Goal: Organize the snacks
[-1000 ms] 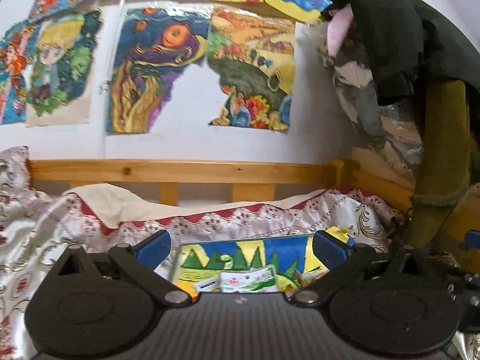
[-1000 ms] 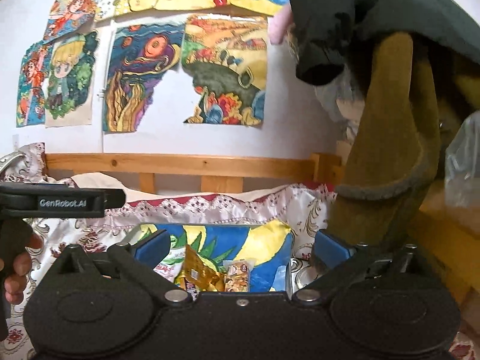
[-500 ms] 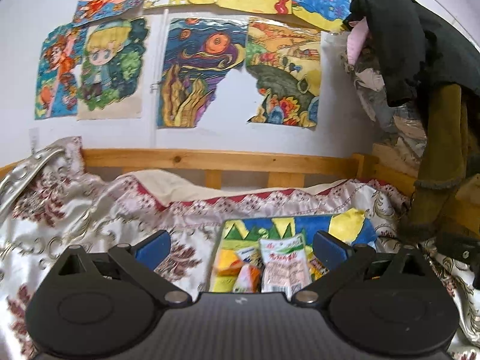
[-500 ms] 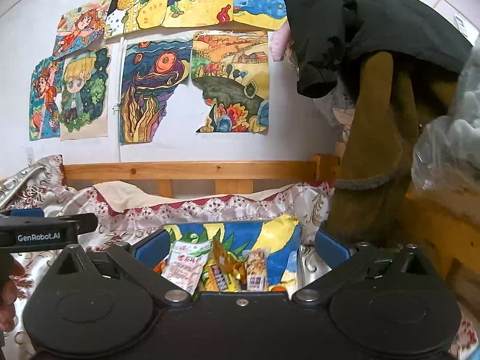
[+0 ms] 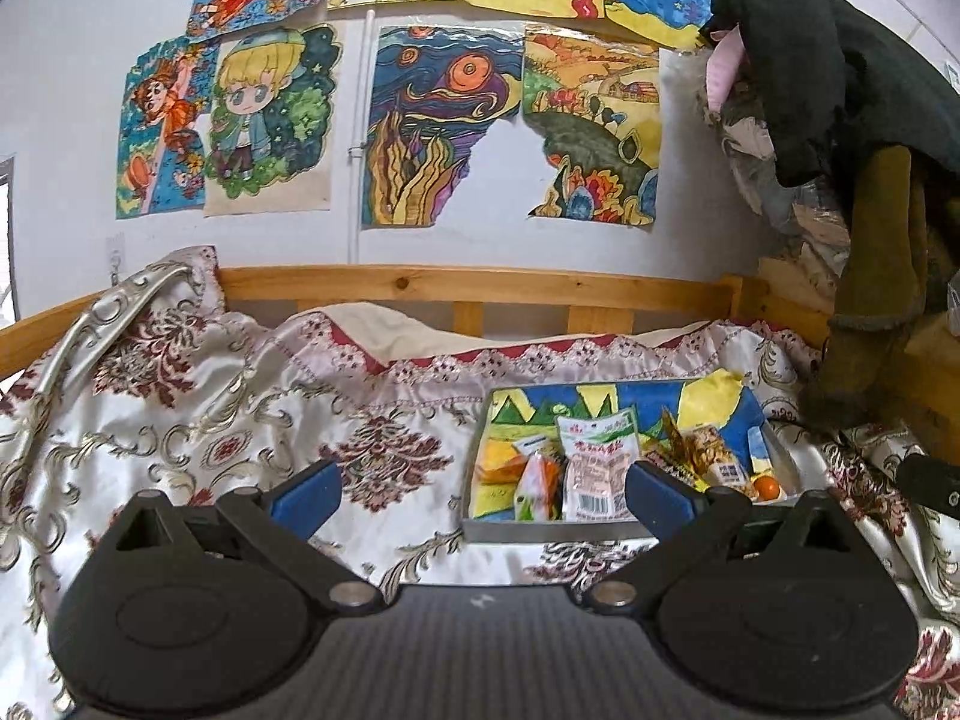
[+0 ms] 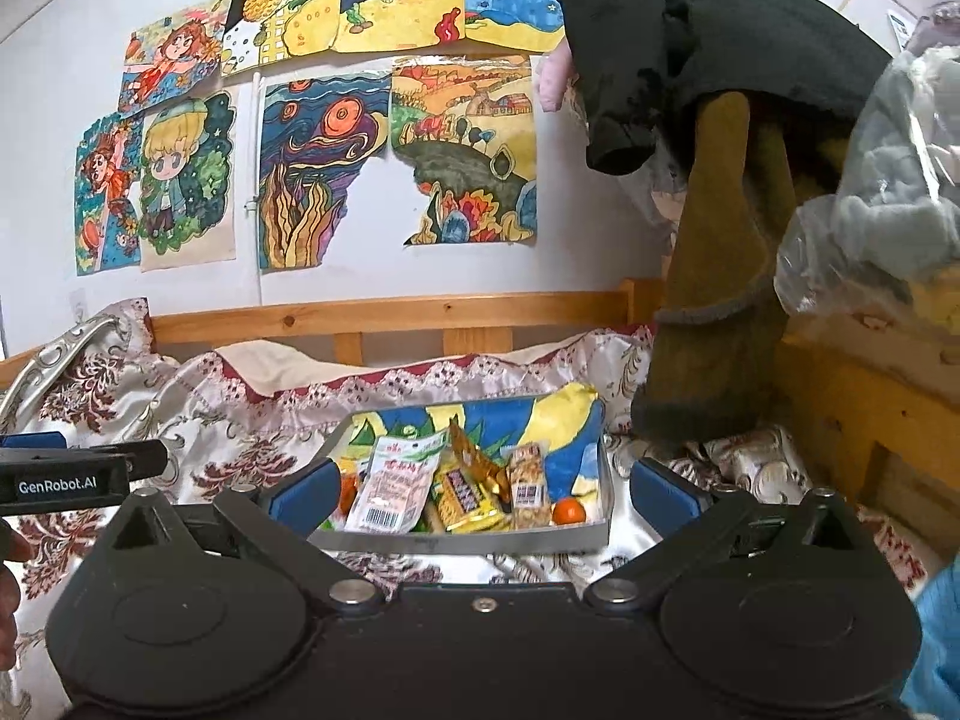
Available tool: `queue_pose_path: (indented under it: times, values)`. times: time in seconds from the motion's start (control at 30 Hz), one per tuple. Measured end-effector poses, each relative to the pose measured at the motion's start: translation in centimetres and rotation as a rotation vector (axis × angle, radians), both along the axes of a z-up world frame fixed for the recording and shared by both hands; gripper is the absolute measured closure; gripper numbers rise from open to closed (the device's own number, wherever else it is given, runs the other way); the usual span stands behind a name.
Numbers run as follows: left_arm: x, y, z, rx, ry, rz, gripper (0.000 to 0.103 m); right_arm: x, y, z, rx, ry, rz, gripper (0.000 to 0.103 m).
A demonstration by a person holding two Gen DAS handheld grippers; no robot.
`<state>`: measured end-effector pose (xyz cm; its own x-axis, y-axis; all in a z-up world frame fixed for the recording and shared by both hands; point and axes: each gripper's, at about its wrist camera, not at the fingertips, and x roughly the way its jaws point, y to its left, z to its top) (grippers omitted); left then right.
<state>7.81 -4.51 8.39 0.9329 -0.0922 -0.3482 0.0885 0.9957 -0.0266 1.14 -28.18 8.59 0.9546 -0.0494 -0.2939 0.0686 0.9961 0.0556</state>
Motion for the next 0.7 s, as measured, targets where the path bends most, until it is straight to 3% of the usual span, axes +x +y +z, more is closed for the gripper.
queue_pose_path:
  times: [0.7]
  values:
    - [-3.6,2.3,-3.5,0.003,0.092,0.049,0.0,-3.6,2.0,-3.3,0.017,0.07,0.007,0.001]
